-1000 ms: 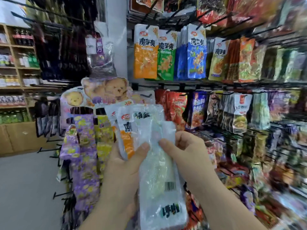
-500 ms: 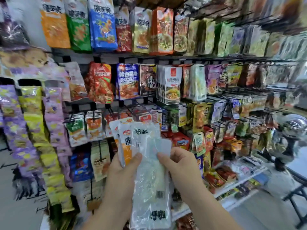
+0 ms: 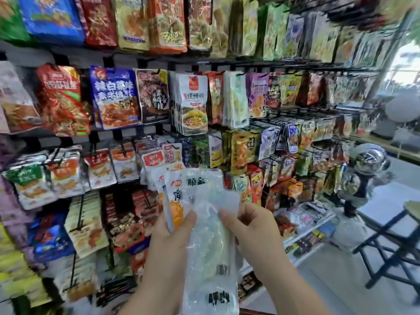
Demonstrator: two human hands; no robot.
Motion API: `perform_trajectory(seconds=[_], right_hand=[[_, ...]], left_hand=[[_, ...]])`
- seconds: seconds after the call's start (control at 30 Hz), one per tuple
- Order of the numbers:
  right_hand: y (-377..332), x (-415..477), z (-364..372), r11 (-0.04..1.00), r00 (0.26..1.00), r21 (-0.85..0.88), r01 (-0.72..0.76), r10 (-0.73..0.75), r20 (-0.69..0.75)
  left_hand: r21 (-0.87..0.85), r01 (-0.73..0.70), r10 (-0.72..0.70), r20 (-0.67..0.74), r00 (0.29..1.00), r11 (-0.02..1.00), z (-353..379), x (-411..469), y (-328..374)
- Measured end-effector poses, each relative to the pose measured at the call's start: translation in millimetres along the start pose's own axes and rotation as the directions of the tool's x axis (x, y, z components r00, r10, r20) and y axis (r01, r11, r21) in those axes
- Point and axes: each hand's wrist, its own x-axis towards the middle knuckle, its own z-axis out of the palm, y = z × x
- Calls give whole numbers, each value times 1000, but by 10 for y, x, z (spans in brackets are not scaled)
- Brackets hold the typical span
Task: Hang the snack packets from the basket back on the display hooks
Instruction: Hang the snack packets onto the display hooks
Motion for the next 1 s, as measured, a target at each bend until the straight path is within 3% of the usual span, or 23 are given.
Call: perform_trajectory(seconds=[0.17, 0.33, 0.47, 0.57, 0.7, 0.77, 1.0], right_hand=[[107, 443, -151, 999, 998, -46, -23, 20, -65], [173, 868, -525, 1000, 953, -26, 11, -18, -302], [282, 1109, -719, 994, 938, -92, 58, -86, -336], [383, 1247, -672, 997, 967, -72, 36, -53, -251], [657, 1385, -631, 984, 995, 164, -75, 83, -47], [843, 1438, -723, 985, 996, 149, -87, 83, 35], [1152, 1681, -1473, 959, 927, 193, -208, 130, 351]], left_hand=[[-90, 23, -17, 68, 998, 996, 190, 473, -95], [145, -165, 163, 29, 986, 975, 424, 923, -189], [282, -235, 241, 14, 971, 930, 622, 1090, -324], [276, -198, 204, 6, 979, 941, 823, 1142, -479], [254, -162, 179, -44, 983, 953, 1215, 1170, -816], [266, -170, 203, -103, 974, 949, 1427, 1135, -1024], [229, -162, 220, -253, 942, 960, 2165, 925, -1347]])
